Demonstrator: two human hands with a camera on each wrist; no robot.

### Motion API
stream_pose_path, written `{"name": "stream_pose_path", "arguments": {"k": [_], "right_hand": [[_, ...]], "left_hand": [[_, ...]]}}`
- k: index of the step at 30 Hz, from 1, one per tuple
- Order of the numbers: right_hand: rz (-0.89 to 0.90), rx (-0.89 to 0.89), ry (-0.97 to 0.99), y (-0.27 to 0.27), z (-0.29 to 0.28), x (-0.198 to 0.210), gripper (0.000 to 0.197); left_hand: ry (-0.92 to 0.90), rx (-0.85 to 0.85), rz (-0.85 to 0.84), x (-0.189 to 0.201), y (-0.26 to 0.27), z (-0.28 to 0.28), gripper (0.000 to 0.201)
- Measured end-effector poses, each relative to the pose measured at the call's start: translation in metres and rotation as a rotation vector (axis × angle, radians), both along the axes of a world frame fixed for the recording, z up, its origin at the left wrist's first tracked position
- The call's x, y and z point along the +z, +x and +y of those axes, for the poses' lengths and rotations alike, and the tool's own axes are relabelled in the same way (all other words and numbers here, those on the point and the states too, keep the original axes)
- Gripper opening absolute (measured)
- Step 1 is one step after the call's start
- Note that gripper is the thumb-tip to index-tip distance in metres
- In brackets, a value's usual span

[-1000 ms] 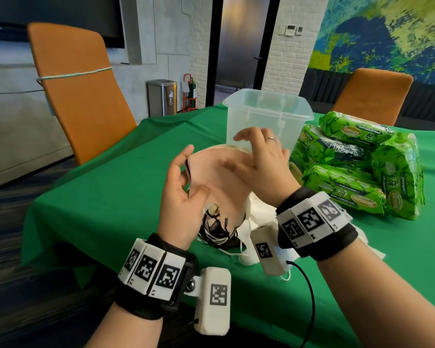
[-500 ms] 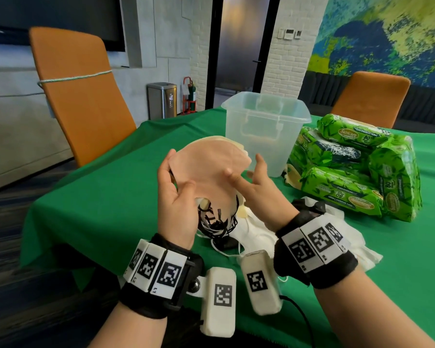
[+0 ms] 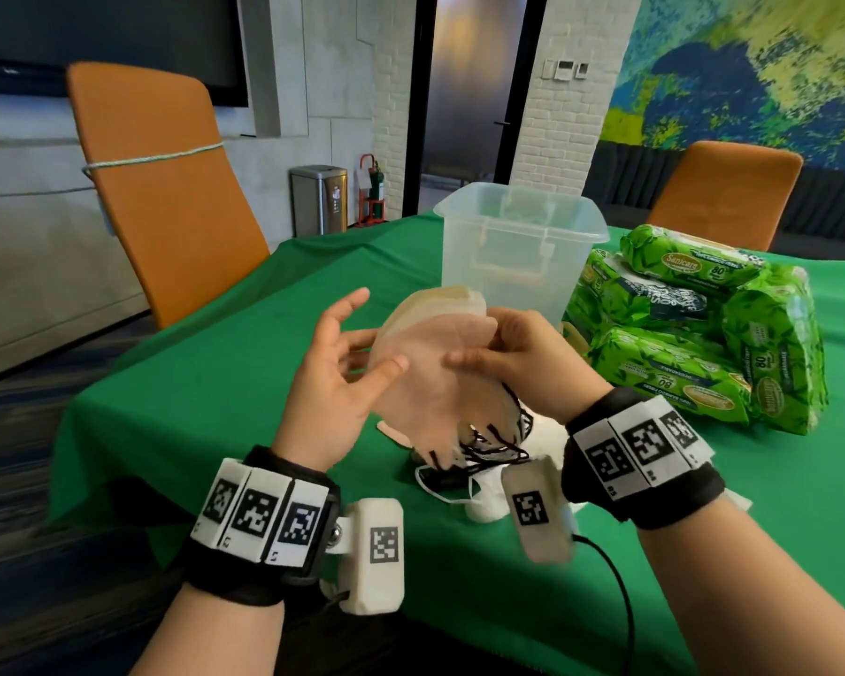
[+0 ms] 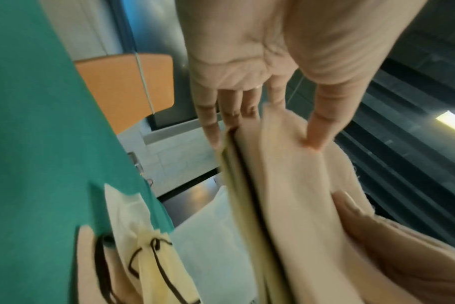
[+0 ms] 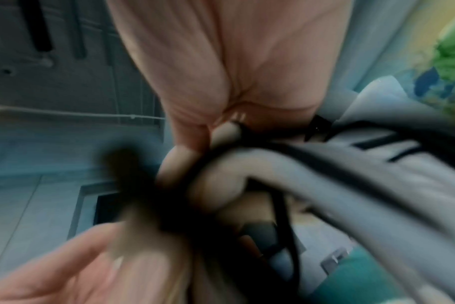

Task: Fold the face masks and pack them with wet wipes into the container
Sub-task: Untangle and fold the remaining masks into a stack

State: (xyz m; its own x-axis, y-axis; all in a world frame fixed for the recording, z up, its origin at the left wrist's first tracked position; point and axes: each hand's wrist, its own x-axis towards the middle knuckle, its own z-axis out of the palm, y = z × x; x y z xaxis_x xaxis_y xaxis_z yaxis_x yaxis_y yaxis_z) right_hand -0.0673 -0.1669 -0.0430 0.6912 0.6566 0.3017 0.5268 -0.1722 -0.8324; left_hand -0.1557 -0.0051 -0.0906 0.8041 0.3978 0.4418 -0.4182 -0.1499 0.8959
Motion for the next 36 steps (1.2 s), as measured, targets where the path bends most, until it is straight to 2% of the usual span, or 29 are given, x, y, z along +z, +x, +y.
{"name": "stream_pose_path", "arguments": {"k": [3, 5, 7, 9, 13, 15, 19, 22, 24, 26, 28, 30, 34, 36], "right_hand": [[-0.163, 0.031, -0.227, -0.001, 0.002, 0.003, 0.041], [-0.243, -0.009, -0.239, -0.003, 0.004, 0.003, 0.036], [-0.327, -0.154, -0.139, -0.007, 0.006, 0.002, 0.024], [-0.364, -0.279, 0.002, -0.011, 0.006, -0.002, 0.025], [-0.525, -0.373, 0.152, -0.014, 0.01, -0.012, 0.018], [-0.559, -0.395, 0.194, -0.014, 0.012, -0.016, 0.014], [-0.542, -0.343, 0.236, -0.015, 0.013, -0.017, 0.007], [-0.411, -0.229, 0.196, -0.019, 0.011, -0.014, 0.003], [-0.318, -0.187, 0.196, -0.021, 0.011, -0.012, 0.009], [-0.241, -0.189, 0.215, -0.02, 0.011, -0.009, 0.027], [-0.155, -0.199, 0.229, -0.02, 0.011, -0.007, 0.036], [-0.112, -0.224, 0.232, -0.02, 0.011, -0.005, 0.036], [-0.136, -0.305, 0.212, -0.021, 0.013, -0.005, 0.026], [-0.159, -0.361, 0.23, -0.022, 0.014, -0.007, 0.028]], "left_hand": [[0.127, -0.078, 0.055, 0.001, 0.001, -0.003, 0.046], [0.137, -0.088, 0.061, 0.001, 0.001, -0.008, 0.035], [0.12, -0.035, 0.046, -0.002, 0.002, -0.013, 0.031], [0.074, 0.018, 0.019, -0.004, 0.002, -0.017, 0.035], [0.029, 0.068, -0.061, -0.004, -0.001, -0.025, 0.058], [0.046, 0.09, -0.096, -0.003, -0.002, -0.026, 0.061], [0.069, 0.113, -0.147, -0.006, 0.001, -0.023, 0.055], [0.073, 0.069, -0.129, -0.007, 0.002, -0.024, 0.042], [0.081, 0.037, -0.112, -0.008, 0.002, -0.025, 0.039], [0.112, 0.037, -0.105, -0.009, 0.002, -0.028, 0.04], [0.13, 0.039, -0.102, -0.01, 0.001, -0.029, 0.04], [0.155, 0.049, -0.108, -0.01, 0.0, -0.03, 0.041], [0.207, 0.082, -0.128, -0.009, 0.0, -0.031, 0.043], [0.198, 0.103, -0.134, -0.01, 0.001, -0.031, 0.044]]}}
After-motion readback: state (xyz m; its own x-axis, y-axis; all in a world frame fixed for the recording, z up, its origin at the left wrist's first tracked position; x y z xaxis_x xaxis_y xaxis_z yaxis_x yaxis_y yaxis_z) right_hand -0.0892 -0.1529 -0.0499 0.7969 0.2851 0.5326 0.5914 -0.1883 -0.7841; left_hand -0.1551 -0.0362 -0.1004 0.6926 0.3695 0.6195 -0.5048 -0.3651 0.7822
